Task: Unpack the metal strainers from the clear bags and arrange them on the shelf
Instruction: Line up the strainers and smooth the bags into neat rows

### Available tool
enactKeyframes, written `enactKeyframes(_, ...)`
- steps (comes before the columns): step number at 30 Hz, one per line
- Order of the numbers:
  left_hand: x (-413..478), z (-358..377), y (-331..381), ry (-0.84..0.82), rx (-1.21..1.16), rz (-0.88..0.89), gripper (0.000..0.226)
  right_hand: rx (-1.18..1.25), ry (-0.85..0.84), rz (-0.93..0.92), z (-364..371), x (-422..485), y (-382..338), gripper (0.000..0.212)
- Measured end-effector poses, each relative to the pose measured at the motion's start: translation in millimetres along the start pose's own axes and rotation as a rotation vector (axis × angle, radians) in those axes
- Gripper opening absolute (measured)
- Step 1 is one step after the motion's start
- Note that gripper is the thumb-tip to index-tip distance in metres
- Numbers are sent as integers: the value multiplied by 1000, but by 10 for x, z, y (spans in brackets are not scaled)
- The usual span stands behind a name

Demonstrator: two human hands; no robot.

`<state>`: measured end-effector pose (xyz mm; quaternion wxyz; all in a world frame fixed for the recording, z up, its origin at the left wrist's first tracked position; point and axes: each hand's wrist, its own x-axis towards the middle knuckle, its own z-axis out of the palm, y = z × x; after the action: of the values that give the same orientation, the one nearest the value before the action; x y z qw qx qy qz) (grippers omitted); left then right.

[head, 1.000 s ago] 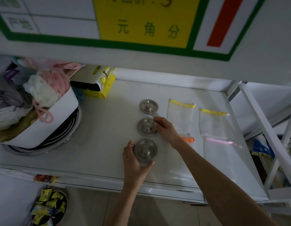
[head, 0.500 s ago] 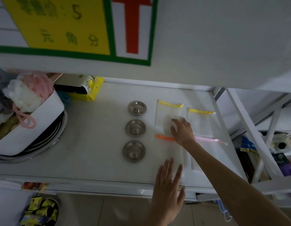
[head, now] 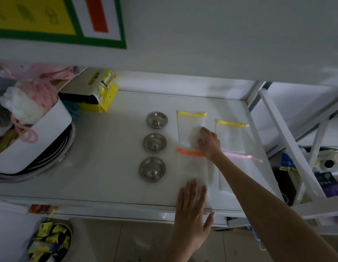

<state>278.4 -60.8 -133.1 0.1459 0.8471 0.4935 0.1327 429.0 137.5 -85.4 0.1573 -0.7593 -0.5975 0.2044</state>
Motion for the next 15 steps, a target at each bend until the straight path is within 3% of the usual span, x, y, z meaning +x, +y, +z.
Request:
enactKeyframes(6,13,7,-17,-32,2,-12,73,61,-11,-45,-19,-11,57,54)
enactKeyframes(10,10,-57,31,-20,6,-22,74,230,164,-75,-136,-154,198,45)
enactKeyframes(13,21,-138,201,-3,-14,41,75,213,370,46,-318,-235,439,38)
enactKeyframes(15,51,-137,399,-23,-27,116,74,161,385,172,-427,-241,646,36)
